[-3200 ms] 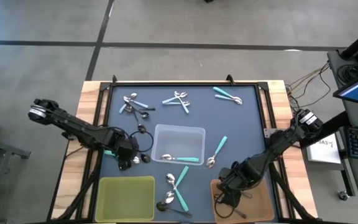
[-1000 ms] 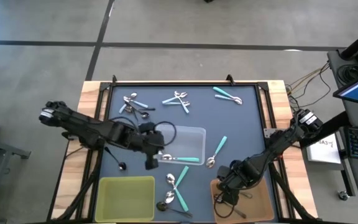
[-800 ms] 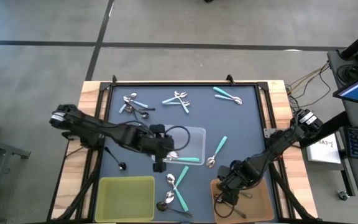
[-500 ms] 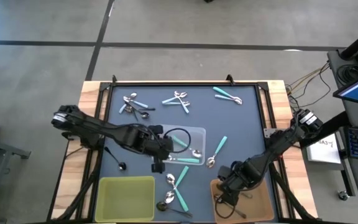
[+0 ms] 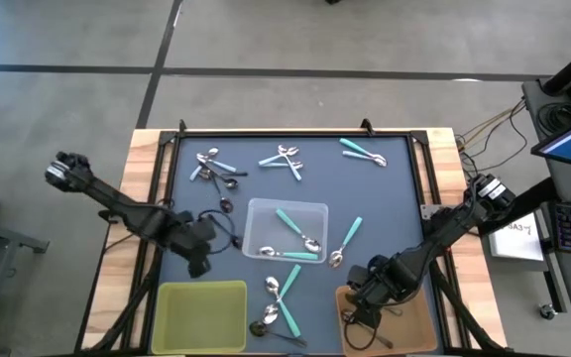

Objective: Sort silverware by color (type)
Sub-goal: Put the black spoon into the orange bin

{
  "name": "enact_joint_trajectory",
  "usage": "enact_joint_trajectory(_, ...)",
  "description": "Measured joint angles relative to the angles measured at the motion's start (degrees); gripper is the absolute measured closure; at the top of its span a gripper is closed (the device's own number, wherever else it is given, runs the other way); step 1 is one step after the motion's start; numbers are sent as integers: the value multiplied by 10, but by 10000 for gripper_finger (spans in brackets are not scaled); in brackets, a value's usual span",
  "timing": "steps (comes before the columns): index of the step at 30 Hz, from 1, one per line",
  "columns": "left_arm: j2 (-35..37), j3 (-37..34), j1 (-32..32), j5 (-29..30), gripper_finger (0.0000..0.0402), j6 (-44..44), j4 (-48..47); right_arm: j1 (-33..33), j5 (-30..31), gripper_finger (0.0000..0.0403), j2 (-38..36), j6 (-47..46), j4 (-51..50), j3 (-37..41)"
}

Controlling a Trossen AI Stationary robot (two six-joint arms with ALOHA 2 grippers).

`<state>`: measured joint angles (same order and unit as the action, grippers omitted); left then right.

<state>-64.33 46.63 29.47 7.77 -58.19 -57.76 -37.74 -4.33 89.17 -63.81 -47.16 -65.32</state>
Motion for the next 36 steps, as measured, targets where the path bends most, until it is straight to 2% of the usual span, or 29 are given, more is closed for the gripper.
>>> enact_joint_trajectory(3, 30, -53, 24, -24, 388, -50, 24, 6, 0, 252, 0, 0, 0, 0)
enact_joint_trajectory(8, 40, -105, 50, -88, 343, -49, 52, 17, 0, 252, 0, -3, 1, 0)
enact_joint_trajectory(13, 26, -124, 56, -82, 289, 34, 51, 28, 0, 252, 0, -7, 2, 0)
enact_joint_trajectory(17, 8, -133, 56, -59, 265, 108, 51, 36, -1, 252, 0, -7, 4, 0)
enact_joint_trajectory(29, -60, -174, 56, -64, 261, 166, 52, 48, 14, 252, 0, -7, 12, 0)
enact_joint_trajectory(36, -94, -171, 56, -67, 268, 197, 65, 53, 15, 252, 0, -6, 12, 0)
